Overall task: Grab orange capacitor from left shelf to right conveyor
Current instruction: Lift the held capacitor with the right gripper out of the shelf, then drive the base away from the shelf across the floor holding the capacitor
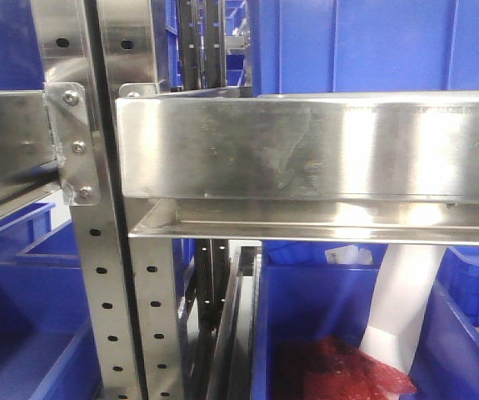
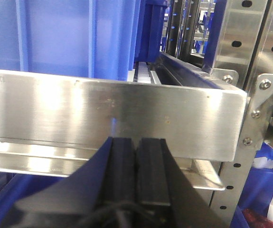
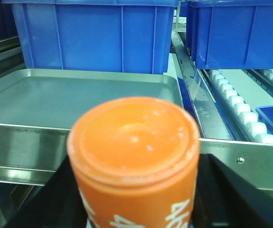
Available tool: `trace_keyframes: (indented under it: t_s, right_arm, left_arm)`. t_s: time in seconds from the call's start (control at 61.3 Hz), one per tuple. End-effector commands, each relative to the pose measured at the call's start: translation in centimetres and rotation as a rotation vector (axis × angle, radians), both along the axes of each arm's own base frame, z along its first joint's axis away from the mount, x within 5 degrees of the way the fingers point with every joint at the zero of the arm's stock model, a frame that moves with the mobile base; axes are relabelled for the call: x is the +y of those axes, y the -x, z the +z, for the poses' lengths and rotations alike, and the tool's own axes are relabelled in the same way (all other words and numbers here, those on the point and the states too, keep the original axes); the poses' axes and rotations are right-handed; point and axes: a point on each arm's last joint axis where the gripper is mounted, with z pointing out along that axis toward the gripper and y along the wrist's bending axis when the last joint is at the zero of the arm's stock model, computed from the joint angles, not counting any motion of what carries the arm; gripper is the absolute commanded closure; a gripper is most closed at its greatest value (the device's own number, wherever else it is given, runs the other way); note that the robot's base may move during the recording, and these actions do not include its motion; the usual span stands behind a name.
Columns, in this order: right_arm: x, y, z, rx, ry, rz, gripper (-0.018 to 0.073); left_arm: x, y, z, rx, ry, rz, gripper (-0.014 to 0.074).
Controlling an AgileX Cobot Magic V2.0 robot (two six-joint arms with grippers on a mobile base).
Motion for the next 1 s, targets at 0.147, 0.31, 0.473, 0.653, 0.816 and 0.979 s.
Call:
trace_keyframes:
  t_s: [0.147,0.31,0.473,0.653,0.816,0.979]
  right_arm:
    - [0.0,0.27,1.52,-0.113,0.014,0.0,0.0487]
    - [0.0,0.27,1.52,-0.113,0.014,0.0,0.0487]
    - [0.0,0.27,1.52,-0.113,0.014,0.0,0.0487]
    - [0.0,0.27,1.52,-0.113,0.014,0.0,0.0487]
    - [0.0,0.27,1.52,-0.113,0.014,0.0,0.0487]
    - [0.0,0.27,1.52,-0.113,0.014,0.0,0.0487]
  left_arm:
    - [0.04,0.25,1.15,-0.115,0.013,0.002,0.0701]
    - [0.04,0.25,1.15,-0.115,0.013,0.002,0.0701]
    - [0.04,0.25,1.15,-0.115,0.013,0.002,0.0701]
    - [0.04,0.25,1.15,-0.115,0.013,0.002,0.0701]
    - [0.03,0.25,1.15,-0.115,0.013,0.0,0.0701]
    - [0.03,0.25,1.15,-0.115,0.013,0.0,0.0701]
